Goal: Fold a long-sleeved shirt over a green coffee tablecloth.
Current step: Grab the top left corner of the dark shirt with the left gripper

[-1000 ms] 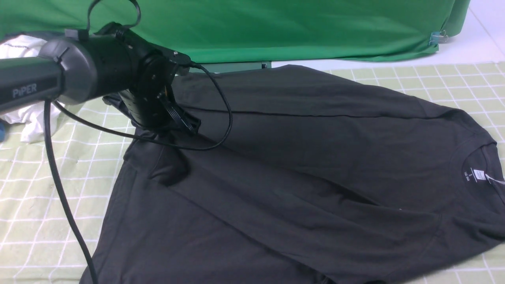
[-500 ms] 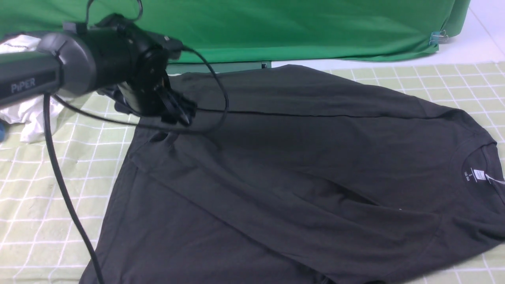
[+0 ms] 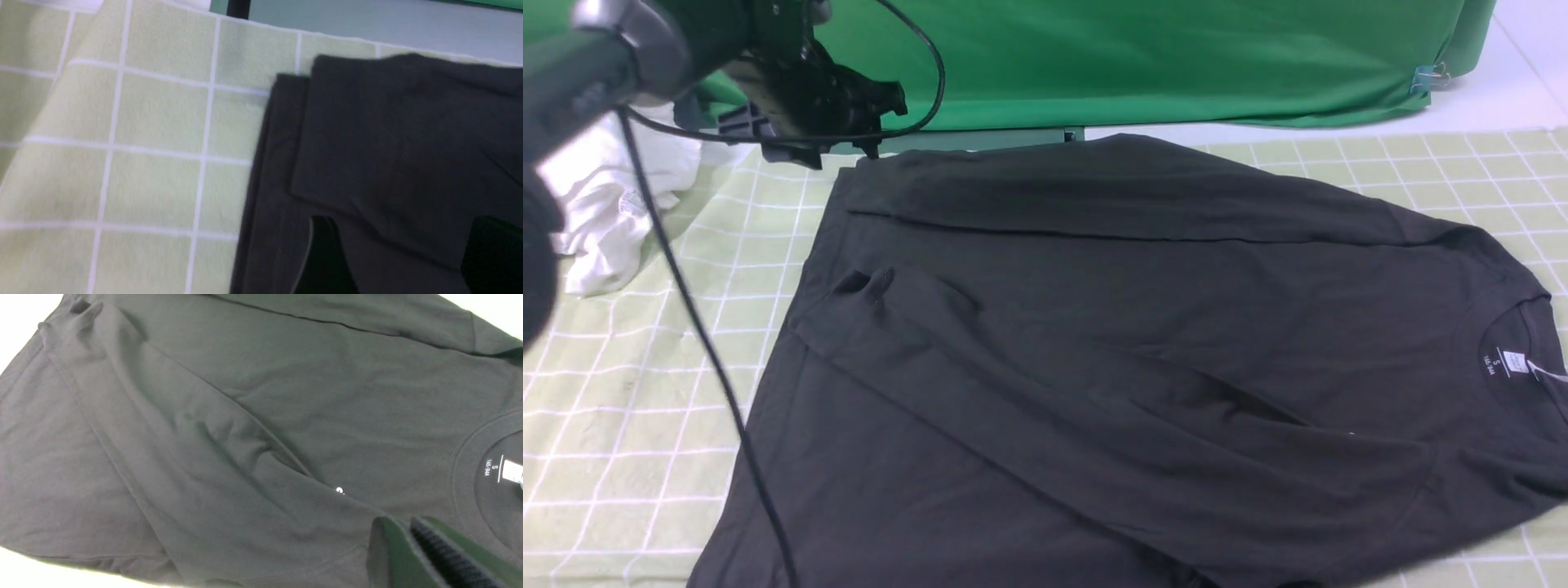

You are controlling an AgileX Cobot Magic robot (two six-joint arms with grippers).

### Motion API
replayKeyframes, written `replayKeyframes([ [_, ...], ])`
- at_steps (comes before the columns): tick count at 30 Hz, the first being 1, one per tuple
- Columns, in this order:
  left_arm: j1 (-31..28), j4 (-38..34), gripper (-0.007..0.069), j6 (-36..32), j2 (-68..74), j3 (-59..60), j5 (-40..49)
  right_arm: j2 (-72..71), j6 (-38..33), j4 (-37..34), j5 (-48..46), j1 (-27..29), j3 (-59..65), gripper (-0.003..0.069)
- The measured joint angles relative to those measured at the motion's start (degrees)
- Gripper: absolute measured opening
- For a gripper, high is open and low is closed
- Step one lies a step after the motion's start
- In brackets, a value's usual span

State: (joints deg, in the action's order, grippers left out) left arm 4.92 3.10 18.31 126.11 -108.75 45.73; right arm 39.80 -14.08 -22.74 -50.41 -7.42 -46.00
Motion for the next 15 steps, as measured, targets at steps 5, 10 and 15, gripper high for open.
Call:
replayKeyframes([
  [5, -0.57, 0.0, 0.0441, -0.72, 6.91, -5.58, -0.02, 0.0, 0.0, 0.0, 0.0, -0.07, 0.0, 0.0069],
  [10, -0.57, 0.0, 0.0441, -0.74, 10.82, -7.19, -2.5, 0.0, 0.0, 0.0, 0.0, -0.06, 0.0, 0.007],
  [15, -0.61, 0.0, 0.0411, -2.01, 11.82, -7.29, -3.64, 0.0, 0.0, 0.0, 0.0, -0.06, 0.0, 0.0071],
])
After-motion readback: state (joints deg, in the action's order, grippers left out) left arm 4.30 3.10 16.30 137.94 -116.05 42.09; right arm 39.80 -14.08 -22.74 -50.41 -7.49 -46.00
